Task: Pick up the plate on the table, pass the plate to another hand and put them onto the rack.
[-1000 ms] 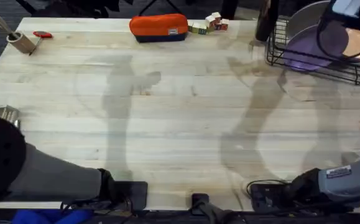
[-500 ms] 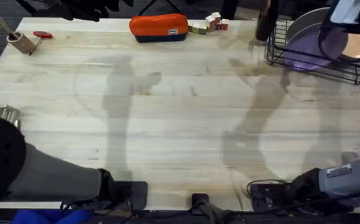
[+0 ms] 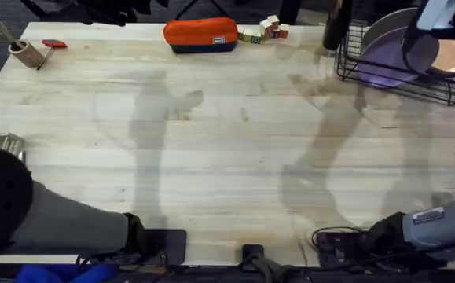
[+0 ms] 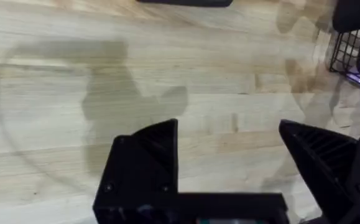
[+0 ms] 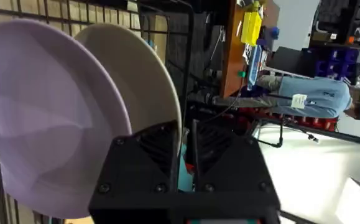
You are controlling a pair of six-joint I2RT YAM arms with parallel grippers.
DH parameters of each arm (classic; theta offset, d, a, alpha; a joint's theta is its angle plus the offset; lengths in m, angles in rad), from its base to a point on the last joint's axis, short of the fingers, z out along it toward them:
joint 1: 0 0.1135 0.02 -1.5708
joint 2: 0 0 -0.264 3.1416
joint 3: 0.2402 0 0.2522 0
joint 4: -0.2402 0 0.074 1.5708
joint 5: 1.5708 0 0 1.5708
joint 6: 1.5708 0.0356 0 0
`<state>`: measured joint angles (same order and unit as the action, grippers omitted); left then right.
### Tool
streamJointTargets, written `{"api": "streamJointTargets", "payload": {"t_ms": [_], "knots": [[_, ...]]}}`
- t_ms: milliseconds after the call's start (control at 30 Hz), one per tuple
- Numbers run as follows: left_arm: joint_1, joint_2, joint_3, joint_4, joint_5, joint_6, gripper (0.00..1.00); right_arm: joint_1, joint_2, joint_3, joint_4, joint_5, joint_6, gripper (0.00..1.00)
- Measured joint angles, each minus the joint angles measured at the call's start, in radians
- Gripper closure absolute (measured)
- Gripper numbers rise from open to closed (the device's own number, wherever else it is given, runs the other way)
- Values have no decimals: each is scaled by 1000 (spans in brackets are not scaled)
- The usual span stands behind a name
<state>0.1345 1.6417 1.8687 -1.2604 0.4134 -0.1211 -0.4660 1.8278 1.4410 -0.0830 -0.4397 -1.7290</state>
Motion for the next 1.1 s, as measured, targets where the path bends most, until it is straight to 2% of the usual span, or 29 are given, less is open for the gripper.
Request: {"api": "streamJointTargets", "payload": {"t_ms": [1100], "knots": [[0,0,0,7,0,0,6,-15,-46,1,-44,3,46,762]]}}
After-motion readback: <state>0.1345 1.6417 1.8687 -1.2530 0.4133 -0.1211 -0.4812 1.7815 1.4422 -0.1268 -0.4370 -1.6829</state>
